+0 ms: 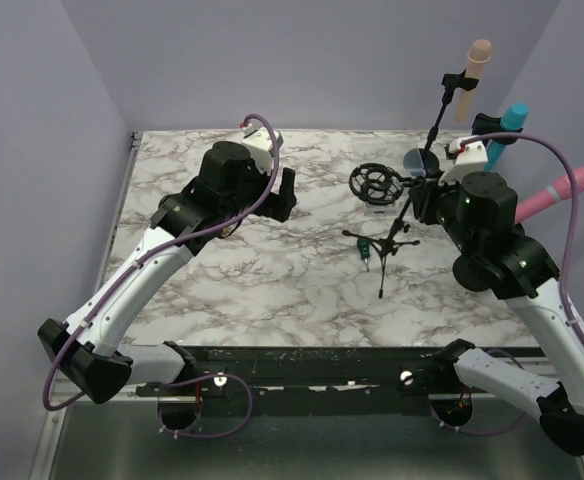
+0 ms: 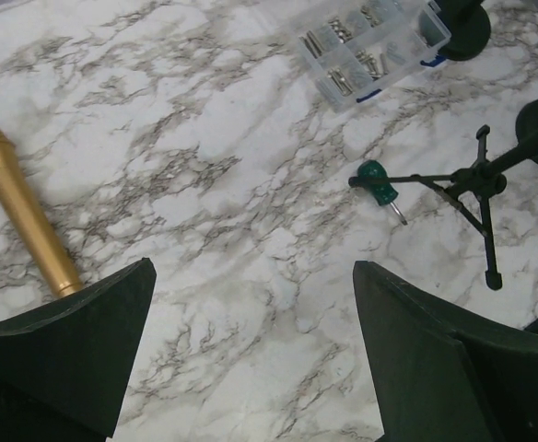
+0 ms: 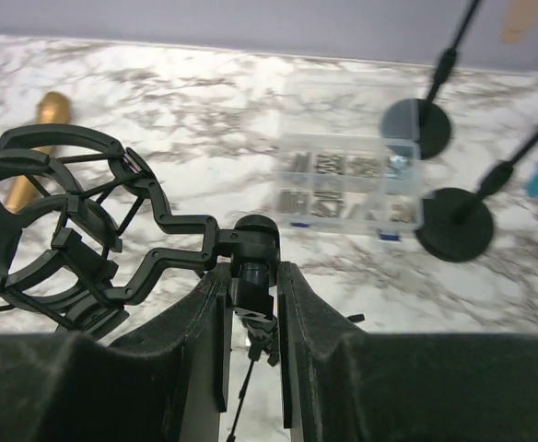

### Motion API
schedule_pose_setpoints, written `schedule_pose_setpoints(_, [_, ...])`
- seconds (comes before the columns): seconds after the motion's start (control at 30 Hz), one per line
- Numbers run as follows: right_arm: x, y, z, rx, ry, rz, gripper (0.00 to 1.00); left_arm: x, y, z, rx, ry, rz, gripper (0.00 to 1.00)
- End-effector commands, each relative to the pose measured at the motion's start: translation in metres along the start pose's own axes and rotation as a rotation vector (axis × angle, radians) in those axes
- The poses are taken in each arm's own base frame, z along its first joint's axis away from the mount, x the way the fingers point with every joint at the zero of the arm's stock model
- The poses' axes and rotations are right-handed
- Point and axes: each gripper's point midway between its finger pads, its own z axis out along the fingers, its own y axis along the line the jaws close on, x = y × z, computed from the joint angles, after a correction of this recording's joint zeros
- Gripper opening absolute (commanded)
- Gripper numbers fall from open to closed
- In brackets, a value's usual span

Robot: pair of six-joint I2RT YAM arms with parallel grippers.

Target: Remove the microphone from the stand

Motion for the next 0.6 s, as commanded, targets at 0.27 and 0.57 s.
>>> schedule_pose_setpoints(0.27, [-0.060,0.125,0.042,-0.525,-0.168,0.121,0.01,-0.041,0.055,-0.072,-0.312,-0.370,-0.005,0.94])
schedule_pose_setpoints(0.57, [-0.050,0.136,0.115,-0.348,-0.177,0.175,0.01,-0.045,0.069,-0.091,-0.380,-0.472,-0.008,0.96])
